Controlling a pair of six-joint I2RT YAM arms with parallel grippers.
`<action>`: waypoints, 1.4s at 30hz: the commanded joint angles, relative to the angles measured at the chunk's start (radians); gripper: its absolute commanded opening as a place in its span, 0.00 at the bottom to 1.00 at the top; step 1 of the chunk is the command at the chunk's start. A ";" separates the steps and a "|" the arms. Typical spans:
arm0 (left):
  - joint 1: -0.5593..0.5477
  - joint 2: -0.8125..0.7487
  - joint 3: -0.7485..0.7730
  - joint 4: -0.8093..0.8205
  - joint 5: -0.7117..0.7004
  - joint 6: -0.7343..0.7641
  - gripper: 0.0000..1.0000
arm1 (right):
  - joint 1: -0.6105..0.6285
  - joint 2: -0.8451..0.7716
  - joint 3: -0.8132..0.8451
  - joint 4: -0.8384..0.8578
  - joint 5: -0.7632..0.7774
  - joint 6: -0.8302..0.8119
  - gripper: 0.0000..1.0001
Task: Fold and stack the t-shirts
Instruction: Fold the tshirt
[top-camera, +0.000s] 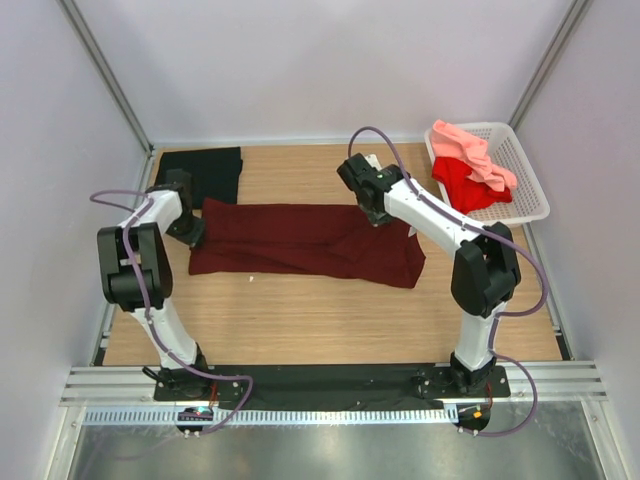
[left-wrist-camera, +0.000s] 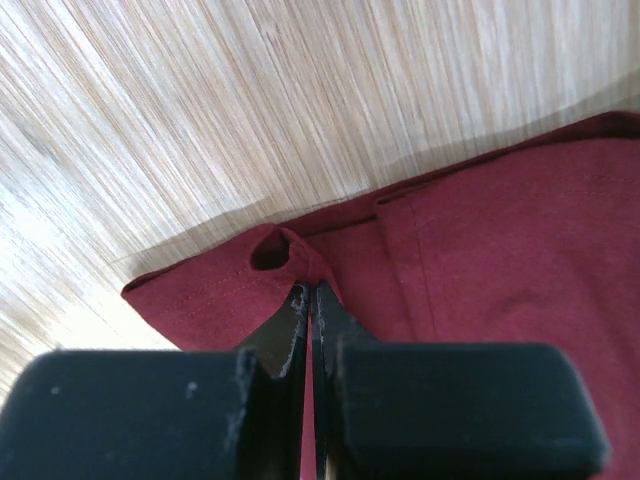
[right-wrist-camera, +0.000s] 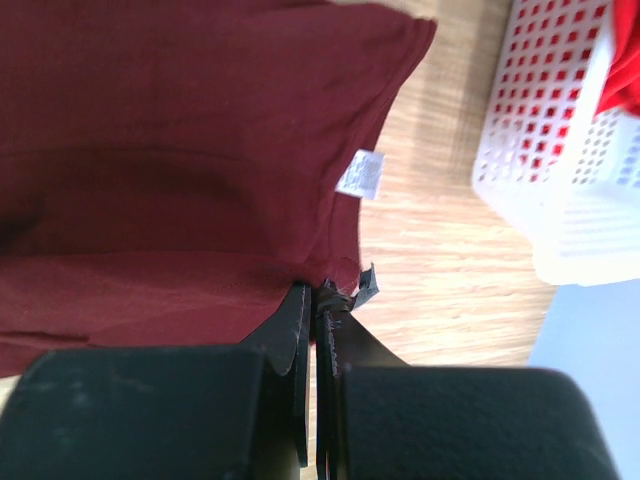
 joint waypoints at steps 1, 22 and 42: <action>-0.019 0.019 0.042 -0.027 -0.085 -0.009 0.00 | -0.001 0.004 0.064 0.021 0.076 -0.107 0.01; -0.051 0.062 0.076 -0.084 -0.154 -0.039 0.00 | 0.023 -0.042 -0.098 0.461 0.047 -0.559 0.01; -0.053 0.055 0.143 -0.140 -0.197 -0.042 0.21 | 0.008 0.046 -0.150 0.583 0.122 -0.541 0.01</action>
